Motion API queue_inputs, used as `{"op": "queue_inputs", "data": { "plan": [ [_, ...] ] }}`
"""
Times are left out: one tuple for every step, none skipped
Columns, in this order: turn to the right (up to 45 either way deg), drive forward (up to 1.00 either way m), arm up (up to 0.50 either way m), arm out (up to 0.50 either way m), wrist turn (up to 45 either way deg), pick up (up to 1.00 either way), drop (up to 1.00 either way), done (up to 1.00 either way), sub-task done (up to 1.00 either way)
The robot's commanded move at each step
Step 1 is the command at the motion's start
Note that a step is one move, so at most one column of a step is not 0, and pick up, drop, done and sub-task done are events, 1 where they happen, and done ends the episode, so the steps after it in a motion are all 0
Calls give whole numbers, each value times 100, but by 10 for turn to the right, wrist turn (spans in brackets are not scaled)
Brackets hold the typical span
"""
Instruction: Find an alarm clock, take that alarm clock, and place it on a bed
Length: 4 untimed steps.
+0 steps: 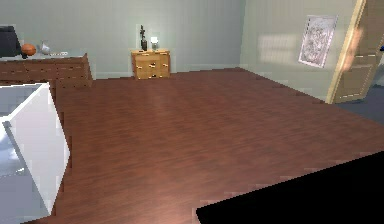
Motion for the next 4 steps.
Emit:
{"op": "queue_inputs", "data": {
  "plan": [
    [0, 0, 0, 0, 450, 0, 0, 0, 0],
    [0, 0, 0, 0, 450, 0, 0, 0, 0],
    [0, 0, 0, 0, 450, 0, 0, 0, 0],
    [0, 0, 0, 0, 180, 0, 0, 0, 0]
  ]
}}
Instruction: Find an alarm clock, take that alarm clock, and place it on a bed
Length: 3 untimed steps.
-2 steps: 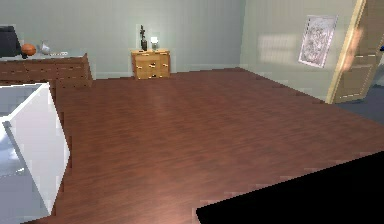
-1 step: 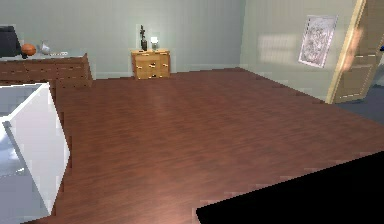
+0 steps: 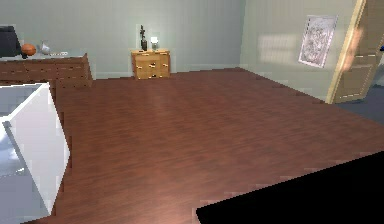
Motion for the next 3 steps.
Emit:
{"op": "queue_inputs", "data": {
  "plan": [
    [0, 0, -30, 0, 0, 0, 0, 0, 0],
    [0, 0, 0, 0, 0, 100, 0, 0, 0],
    [0, 0, 10, 0, 0, 0, 0, 0, 0]
  ]
}}
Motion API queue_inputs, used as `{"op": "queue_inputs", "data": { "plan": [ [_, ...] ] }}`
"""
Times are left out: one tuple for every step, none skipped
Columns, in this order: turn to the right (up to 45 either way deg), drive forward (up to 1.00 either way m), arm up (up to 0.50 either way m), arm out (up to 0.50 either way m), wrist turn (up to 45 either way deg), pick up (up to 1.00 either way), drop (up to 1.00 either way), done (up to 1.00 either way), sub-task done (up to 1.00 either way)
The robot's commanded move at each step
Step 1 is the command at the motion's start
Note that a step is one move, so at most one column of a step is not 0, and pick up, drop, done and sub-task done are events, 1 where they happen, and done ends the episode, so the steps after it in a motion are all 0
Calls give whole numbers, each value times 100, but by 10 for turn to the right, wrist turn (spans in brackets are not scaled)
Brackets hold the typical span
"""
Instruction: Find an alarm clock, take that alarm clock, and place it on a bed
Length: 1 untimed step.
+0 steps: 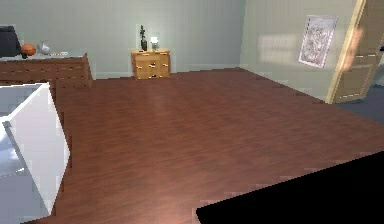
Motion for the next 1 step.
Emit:
{"op": "queue_inputs", "data": {
  "plan": [
    [0, 0, 22, 0, 0, 0, 0, 0, 0]
  ]
}}
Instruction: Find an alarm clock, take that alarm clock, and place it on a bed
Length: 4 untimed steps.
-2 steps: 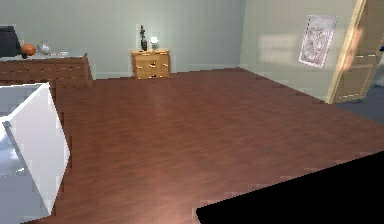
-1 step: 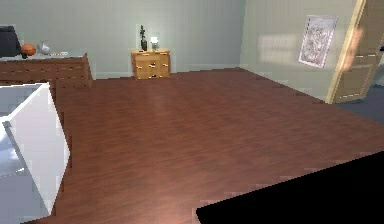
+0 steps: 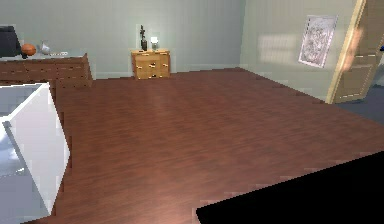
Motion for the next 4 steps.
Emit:
{"op": "queue_inputs", "data": {
  "plan": [
    [0, 0, 0, 0, -450, 0, 0, 0, 0],
    [0, 0, 0, 0, -450, 0, 0, 0, 0],
    [0, 0, 0, 0, -120, 0, 0, 0, 0],
    [0, 0, 0, -24, 0, 0, 0, 0, 0]
  ]
}}
